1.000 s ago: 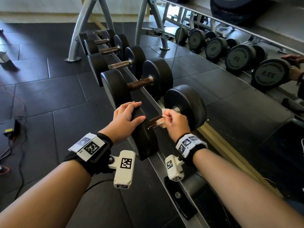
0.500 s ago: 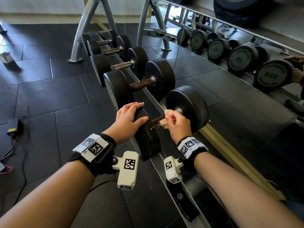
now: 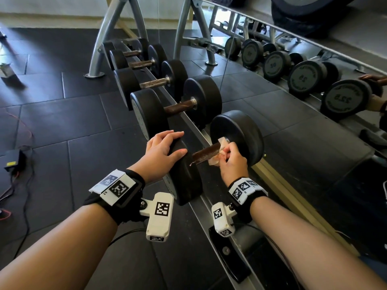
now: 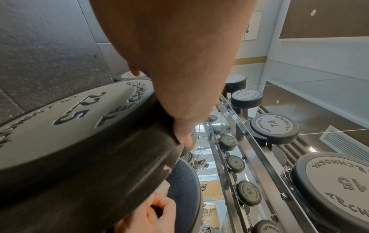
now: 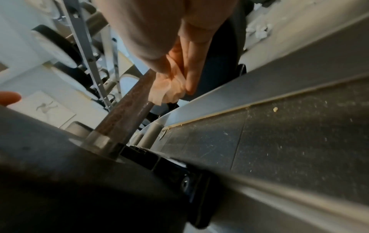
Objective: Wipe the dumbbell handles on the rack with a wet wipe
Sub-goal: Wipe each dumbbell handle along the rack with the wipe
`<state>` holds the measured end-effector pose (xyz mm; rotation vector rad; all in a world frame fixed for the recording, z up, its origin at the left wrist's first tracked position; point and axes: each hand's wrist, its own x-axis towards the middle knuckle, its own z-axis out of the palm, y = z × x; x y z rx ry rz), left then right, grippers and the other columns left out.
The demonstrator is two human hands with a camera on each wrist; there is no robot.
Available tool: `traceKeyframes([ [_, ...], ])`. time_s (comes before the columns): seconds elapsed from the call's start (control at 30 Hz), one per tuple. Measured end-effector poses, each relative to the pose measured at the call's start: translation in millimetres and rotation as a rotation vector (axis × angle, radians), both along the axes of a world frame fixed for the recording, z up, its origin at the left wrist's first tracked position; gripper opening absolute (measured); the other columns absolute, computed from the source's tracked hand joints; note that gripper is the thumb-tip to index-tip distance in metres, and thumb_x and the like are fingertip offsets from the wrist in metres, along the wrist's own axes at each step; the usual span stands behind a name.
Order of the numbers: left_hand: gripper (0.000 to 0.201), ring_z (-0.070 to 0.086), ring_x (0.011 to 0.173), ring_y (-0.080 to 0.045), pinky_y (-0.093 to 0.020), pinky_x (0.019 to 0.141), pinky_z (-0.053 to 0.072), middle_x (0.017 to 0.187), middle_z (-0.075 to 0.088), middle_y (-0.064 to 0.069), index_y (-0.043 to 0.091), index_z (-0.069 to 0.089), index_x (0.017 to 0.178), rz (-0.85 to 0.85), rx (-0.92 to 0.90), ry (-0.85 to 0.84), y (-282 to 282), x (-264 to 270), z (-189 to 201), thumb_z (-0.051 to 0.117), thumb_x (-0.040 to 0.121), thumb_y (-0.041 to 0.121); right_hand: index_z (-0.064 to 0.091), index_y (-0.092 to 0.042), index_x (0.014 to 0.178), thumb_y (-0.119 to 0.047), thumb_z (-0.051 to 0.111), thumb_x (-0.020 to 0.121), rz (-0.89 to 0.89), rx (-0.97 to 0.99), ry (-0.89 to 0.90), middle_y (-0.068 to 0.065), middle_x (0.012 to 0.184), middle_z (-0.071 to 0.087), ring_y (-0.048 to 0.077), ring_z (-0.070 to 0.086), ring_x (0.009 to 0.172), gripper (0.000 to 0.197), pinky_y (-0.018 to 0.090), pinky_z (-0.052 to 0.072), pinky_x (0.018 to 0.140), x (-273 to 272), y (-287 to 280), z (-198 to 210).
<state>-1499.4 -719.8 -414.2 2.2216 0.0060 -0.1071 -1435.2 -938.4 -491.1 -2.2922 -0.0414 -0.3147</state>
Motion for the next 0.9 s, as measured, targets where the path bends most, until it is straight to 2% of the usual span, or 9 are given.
traceKeyframes([
  [0.1, 0.055, 0.006, 0.146, -0.02, -0.047, 0.119, 0.015, 0.155, 0.019, 0.01, 0.04, 0.031, 0.149, -0.004, 0.011, 0.004, 0, 0, 1, 0.053, 0.099, 0.038, 0.051, -0.018, 0.119, -0.02, 0.048, 0.102, -0.041, 0.089, 0.086, 0.0, 0.097, 0.063, 0.021, 0.067, 0.095, 0.018, 0.027, 0.054, 0.067, 0, 15, -5],
  [0.17, 0.055, 0.006, 0.146, -0.02, -0.046, 0.119, 0.015, 0.155, 0.019, 0.01, 0.04, 0.031, 0.149, -0.009, 0.015, 0.007, -1, 0, 1, 0.053, 0.099, 0.038, 0.054, -0.025, 0.11, -0.02, 0.048, 0.101, 0.018, 0.129, 0.08, -0.005, 0.092, 0.062, 0.015, 0.067, 0.089, 0.012, 0.021, 0.048, 0.062, -10, 24, -10],
  [0.27, 0.056, 0.006, 0.146, -0.019, -0.046, 0.119, 0.015, 0.155, 0.019, 0.01, 0.04, 0.03, 0.149, -0.012, 0.015, 0.009, -1, 1, 1, 0.053, 0.099, 0.039, 0.052, -0.03, 0.087, -0.022, 0.051, 0.1, 0.232, 0.11, 0.048, -0.006, 0.087, 0.065, -0.001, 0.065, 0.081, 0.015, 0.018, 0.052, 0.073, -23, 28, -11],
  [0.33, 0.056, 0.006, 0.146, -0.02, -0.047, 0.119, 0.015, 0.155, 0.019, 0.01, 0.04, 0.03, 0.149, -0.014, 0.012, 0.011, -1, 0, 0, 0.053, 0.099, 0.038, 0.052, -0.028, 0.085, -0.023, 0.053, 0.099, 0.24, 0.1, 0.054, -0.006, 0.09, 0.066, -0.001, 0.065, 0.084, 0.015, 0.017, 0.053, 0.074, -20, 23, -5],
  [0.43, 0.055, 0.005, 0.146, -0.019, -0.046, 0.119, 0.015, 0.156, 0.019, 0.01, 0.04, 0.031, 0.149, -0.006, 0.014, 0.003, 0, 1, 1, 0.053, 0.099, 0.039, 0.051, -0.023, 0.084, -0.021, 0.054, 0.099, 0.077, 0.142, 0.073, -0.002, 0.102, 0.066, 0.012, 0.065, 0.092, 0.015, 0.02, 0.049, 0.068, -3, 6, 5],
  [0.5, 0.055, 0.005, 0.146, -0.019, -0.045, 0.119, 0.014, 0.155, 0.019, 0.01, 0.04, 0.031, 0.149, -0.002, 0.015, 0.003, 0, 1, 1, 0.053, 0.098, 0.04, 0.05, -0.021, 0.088, -0.019, 0.052, 0.1, 0.011, 0.099, 0.084, 0.0, 0.094, 0.065, 0.015, 0.065, 0.088, 0.012, 0.023, 0.046, 0.065, 3, 0, 7],
  [0.63, 0.055, 0.006, 0.146, -0.019, -0.046, 0.119, 0.015, 0.156, 0.019, 0.011, 0.041, 0.031, 0.149, -0.006, 0.015, 0.007, 0, 1, 0, 0.053, 0.098, 0.04, 0.049, -0.031, 0.089, -0.018, 0.049, 0.1, 0.13, 0.128, 0.125, -0.006, 0.09, 0.063, 0.005, 0.064, 0.083, 0.017, 0.018, 0.044, 0.064, -12, 20, -1],
  [0.77, 0.055, 0.007, 0.145, -0.018, -0.044, 0.118, 0.015, 0.155, 0.02, 0.011, 0.041, 0.032, 0.149, -0.002, 0.018, 0.002, -1, 1, -1, 0.054, 0.098, 0.04, 0.05, -0.03, 0.084, -0.018, 0.053, 0.099, 0.334, 0.115, 0.114, -0.004, 0.087, 0.067, 0.002, 0.067, 0.081, 0.019, 0.017, 0.053, 0.07, -24, 24, -4],
  [0.9, 0.055, 0.007, 0.146, -0.019, -0.045, 0.118, 0.015, 0.155, 0.019, 0.011, 0.041, 0.031, 0.149, -0.004, 0.012, 0.006, 0, 1, 0, 0.054, 0.098, 0.039, 0.054, -0.023, 0.087, -0.019, 0.059, 0.096, 0.079, 0.106, 0.095, -0.002, 0.09, 0.066, 0.008, 0.064, 0.083, 0.012, 0.016, 0.044, 0.063, -4, 6, 5],
])
